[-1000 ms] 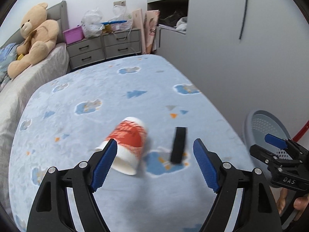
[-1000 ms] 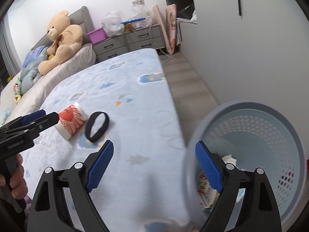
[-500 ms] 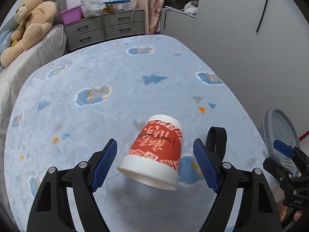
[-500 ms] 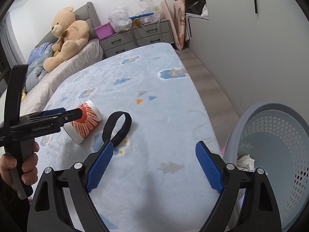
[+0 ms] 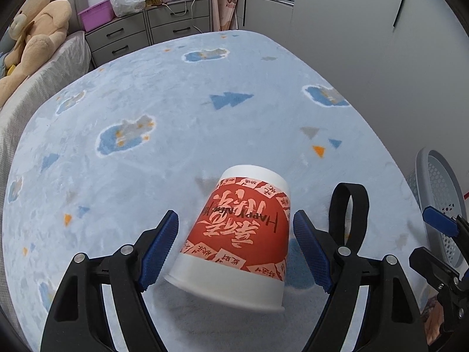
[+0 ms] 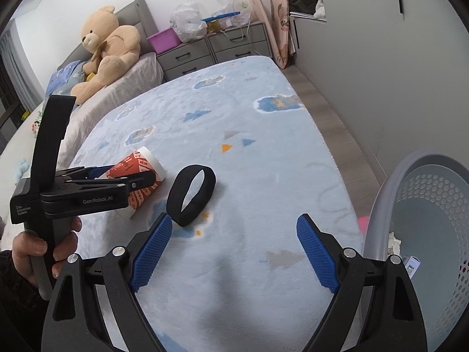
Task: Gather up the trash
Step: 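Move both grippers back to the bed and grasp the paper cup with the left gripper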
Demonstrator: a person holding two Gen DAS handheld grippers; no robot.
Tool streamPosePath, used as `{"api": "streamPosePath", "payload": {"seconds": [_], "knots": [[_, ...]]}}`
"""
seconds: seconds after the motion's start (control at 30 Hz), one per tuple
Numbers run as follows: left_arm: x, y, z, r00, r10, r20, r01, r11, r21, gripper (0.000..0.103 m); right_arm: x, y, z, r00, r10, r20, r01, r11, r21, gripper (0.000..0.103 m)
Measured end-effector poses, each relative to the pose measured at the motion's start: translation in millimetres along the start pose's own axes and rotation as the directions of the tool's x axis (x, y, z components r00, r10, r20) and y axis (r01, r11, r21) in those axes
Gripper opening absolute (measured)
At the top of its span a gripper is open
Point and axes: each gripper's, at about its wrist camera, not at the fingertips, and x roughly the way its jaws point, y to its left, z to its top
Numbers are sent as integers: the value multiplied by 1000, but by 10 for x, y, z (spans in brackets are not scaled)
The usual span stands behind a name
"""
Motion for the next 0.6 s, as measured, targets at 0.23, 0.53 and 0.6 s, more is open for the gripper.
{"api": "streamPosePath", "payload": {"seconds": [0.23, 0.53, 0.6], "knots": [[28, 8, -36, 1000, -8, 5, 8, 1000, -14, 65, 21, 12, -6, 1000, -4, -3, 4, 1000, -6, 85], [-256, 26, -108, 996, 24, 81, -22, 999, -35, 64, 95, 83, -2, 1000, 3, -17, -3, 1000, -13, 85], [-331, 51, -119, 994, 33, 103, -28, 998, -47, 64, 130, 134, 0, 1000, 8, -20, -8, 1000, -18, 85]]}}
